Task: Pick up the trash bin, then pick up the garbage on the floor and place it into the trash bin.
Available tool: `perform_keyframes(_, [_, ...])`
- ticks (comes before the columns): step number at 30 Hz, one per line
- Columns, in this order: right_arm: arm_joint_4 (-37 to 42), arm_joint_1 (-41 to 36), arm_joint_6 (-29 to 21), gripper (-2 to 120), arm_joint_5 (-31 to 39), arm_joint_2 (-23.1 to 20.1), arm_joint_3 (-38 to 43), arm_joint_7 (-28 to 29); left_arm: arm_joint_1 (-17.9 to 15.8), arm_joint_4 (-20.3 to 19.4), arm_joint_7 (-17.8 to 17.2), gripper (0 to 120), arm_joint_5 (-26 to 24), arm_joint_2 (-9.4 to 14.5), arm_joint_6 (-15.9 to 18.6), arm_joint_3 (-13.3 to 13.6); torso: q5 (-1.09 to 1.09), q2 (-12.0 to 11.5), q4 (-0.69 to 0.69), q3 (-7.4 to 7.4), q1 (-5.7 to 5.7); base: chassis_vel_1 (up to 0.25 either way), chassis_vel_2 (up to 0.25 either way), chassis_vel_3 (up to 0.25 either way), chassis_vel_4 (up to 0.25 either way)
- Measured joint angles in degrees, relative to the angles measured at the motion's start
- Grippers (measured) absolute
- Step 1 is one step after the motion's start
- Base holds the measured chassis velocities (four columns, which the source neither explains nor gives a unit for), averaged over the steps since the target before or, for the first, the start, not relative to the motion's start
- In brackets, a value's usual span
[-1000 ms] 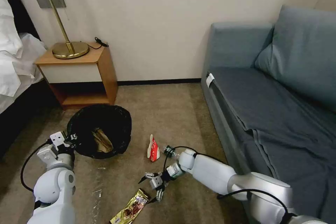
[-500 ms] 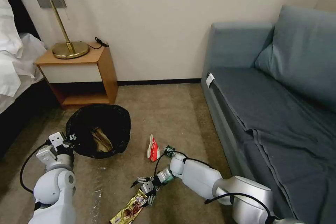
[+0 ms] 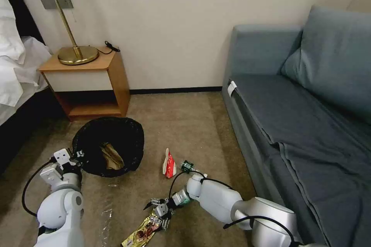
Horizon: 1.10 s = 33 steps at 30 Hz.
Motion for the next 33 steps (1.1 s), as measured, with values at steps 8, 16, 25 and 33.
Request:
perform_keyframes(8, [-1.2, -1.0, -0.4, 100, -0.5, 0.0, 1.5, 1.5, 0.9, -0.3, 0.1, 3, -0.1, -0.1, -0.4, 0.1, 0.00, 0.0, 0.00, 0.00, 0.00, 0.000, 0.000, 0.000, 0.000])
perform_keyframes(16, [-1.8, -1.4, -0.7, 86, 0.2, 0.0, 1.6, 2.5, 0.9, -0.3, 0.2, 3, -0.1, 0.0, -0.6, 0.1, 0.00, 0.0, -0.01, 0.00, 0.00, 0.000, 0.000, 0.000, 0.000])
perform_keyframes(25, [-1.9, -1.7, -0.9, 48, 1.0, -0.5, 1.7, 3.0, 0.5, -0.2, 0.1, 3, -0.3, 0.3, -0.6, 0.0, 0.01, 0.0, 0.00, 0.00, 0.00, 0.000, 0.000, 0.000, 0.000])
perform_keyframes(33, [-2.1, -1.5, -1.2, 22, 1.1, -0.7, 1.9, 3.7, 0.1, 0.4, 0.1, 3, -0.3, 0.2, -0.6, 0.1, 0.00, 0.0, 0.00, 0.00, 0.00, 0.000, 0.000, 0.000, 0.000])
